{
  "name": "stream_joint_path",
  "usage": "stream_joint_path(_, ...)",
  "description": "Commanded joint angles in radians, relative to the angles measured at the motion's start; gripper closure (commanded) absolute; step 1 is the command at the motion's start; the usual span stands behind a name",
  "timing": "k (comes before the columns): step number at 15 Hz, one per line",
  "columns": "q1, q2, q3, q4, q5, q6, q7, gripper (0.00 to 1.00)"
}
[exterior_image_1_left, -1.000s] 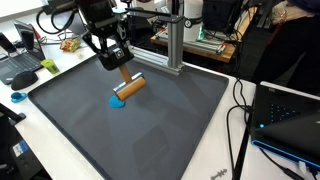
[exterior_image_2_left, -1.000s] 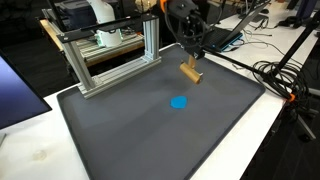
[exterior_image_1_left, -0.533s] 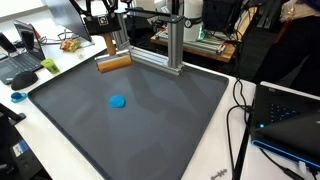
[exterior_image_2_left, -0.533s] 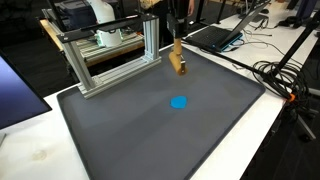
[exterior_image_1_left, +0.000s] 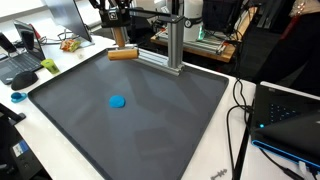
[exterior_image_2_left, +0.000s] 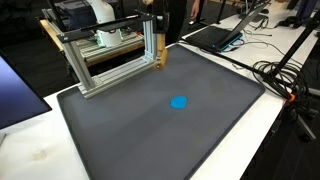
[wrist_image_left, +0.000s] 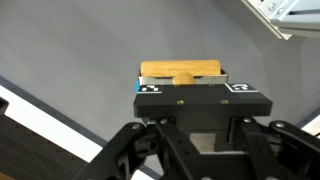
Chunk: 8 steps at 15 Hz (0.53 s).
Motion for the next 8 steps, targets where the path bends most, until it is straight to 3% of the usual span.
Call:
stream_joint_path(1,0.015,-0.106,-0.026,-0.089,-0.041,-0.052,0.151,0.78)
stream_joint_path(6,0.013,-0.216,-0.057,-0.159,-0.029,-0.136,0.228,0.78)
stream_joint_path(8,0.016,-0.268,-0.068,-0.21,-0.016,-0.118,0.258,0.78)
